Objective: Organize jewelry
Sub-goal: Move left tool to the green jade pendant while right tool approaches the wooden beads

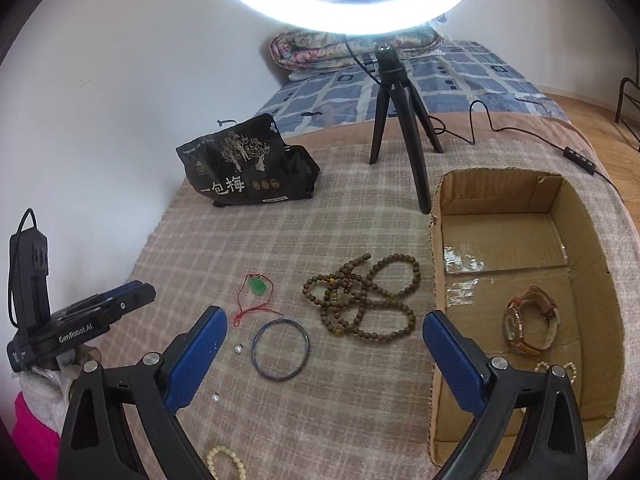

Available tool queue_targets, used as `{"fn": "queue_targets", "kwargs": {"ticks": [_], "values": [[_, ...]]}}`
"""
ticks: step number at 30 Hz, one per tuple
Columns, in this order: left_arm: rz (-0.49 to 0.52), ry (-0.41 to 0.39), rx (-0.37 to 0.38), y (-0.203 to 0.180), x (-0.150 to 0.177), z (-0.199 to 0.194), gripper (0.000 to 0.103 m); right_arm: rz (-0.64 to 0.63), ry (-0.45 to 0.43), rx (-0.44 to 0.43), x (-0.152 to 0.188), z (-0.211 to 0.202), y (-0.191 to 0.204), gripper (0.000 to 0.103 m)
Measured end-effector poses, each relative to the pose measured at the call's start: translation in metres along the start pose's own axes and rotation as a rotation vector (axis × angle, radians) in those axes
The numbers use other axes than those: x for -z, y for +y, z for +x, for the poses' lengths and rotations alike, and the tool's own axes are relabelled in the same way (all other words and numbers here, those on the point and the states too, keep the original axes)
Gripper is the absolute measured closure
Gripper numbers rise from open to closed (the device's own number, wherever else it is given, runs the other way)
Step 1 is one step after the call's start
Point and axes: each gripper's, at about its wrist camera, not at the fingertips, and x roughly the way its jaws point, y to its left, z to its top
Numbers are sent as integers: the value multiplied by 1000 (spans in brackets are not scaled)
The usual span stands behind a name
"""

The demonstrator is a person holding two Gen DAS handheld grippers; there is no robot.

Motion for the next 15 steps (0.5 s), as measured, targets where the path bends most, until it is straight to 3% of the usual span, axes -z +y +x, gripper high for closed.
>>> {"fn": "queue_targets", "kwargs": {"ticks": [6, 15], "values": [[-32, 54, 26, 8, -3, 21, 56, 24, 49, 3, -9, 31, 7, 9], [-57, 90, 22, 9, -14, 54, 56, -126, 147, 100, -18, 80, 29, 21]]}}
